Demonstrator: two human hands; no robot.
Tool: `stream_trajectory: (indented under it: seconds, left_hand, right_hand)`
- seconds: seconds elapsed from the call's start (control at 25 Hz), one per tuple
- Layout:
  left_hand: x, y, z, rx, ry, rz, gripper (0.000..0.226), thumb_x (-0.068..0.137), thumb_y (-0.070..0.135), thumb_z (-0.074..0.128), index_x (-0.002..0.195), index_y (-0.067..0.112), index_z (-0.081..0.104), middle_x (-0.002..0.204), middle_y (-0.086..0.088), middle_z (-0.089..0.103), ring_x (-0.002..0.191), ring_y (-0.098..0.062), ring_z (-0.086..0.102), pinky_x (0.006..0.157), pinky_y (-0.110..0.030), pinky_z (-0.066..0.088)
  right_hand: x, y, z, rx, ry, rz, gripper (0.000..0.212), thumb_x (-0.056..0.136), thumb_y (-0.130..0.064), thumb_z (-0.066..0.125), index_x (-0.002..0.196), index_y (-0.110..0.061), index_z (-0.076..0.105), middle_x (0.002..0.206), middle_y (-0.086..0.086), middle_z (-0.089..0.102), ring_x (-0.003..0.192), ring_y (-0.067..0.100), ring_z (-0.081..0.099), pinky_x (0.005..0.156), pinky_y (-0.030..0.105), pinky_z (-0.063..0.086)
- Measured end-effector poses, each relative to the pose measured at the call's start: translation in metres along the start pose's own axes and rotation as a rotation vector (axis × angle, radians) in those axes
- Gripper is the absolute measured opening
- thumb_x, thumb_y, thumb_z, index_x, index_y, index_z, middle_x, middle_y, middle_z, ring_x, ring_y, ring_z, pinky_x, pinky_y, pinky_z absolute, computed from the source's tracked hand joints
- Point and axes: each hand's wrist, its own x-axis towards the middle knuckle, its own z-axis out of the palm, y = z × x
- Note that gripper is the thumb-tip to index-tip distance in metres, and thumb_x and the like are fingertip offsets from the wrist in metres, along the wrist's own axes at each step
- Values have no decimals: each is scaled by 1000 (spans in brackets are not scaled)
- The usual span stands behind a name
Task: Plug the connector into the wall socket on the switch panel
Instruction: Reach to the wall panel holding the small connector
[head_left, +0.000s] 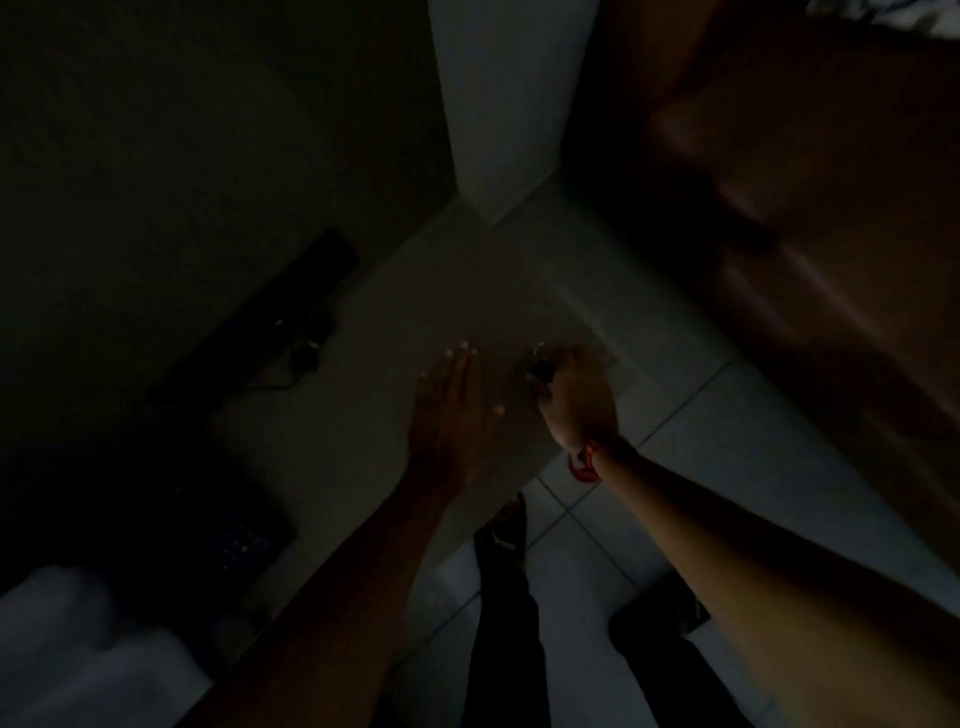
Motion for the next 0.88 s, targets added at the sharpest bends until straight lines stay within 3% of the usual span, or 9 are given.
stream_trajectory:
  seconds: [0.2,0.32,0.44,0.56,0.68,0.76,0.88]
  left_hand:
    - [5,-6,34,56,22,6,79,104,50,40,163,11,5,173,-7,2,160,-24,4,129,-49,16]
    - [-3,0,24,62,32,8,79,104,48,42,163,10,7,173,-9,5,160,-25,7,129,-50,17]
    - [-6,22,-17,62,20,17,79,104,47,44,163,11,5,173,-8,3,160,-25,6,129,-51,17]
    - [-7,67,-83,83,108,78,78,104,48,42,163,11,7,173,-8,3,160,-24,7,129,-50,19]
    - [-11,140,-172,110,252,174,73,105,47,39,162,10,13,172,-9,7,160,-24,9,129,-50,17]
    - [-17,203,-239,98,356,245,68,105,44,42,160,8,23,170,-11,18,158,-27,18,127,-51,21]
    - [-41,312,-340,56,566,406,62,101,36,56,152,3,43,162,-16,39,150,-32,39,119,-56,37]
  right_hand:
    - [10,2,26,131,111,40,32,93,-15,60,124,-4,56,125,21,58,115,39,54,94,52,52]
    - [2,9,8,266,103,52,23,92,-9,59,113,-2,63,118,20,63,113,35,58,96,47,52]
    - [-5,10,-37,350,122,74,6,91,-5,61,96,-5,64,101,17,68,97,32,65,80,47,58]
    - [-13,9,-119,452,201,78,4,86,-4,69,87,-5,65,88,13,70,85,27,66,65,33,51]
    - [-27,13,-237,541,277,75,10,82,-7,75,89,-7,68,82,4,68,78,15,60,66,23,41]
    - [-41,17,-329,604,360,30,12,78,-3,77,84,-8,67,78,-3,65,69,9,57,64,21,41]
    - [-78,36,-480,602,517,-38,14,75,-1,76,84,-7,67,83,6,72,74,14,62,67,23,43]
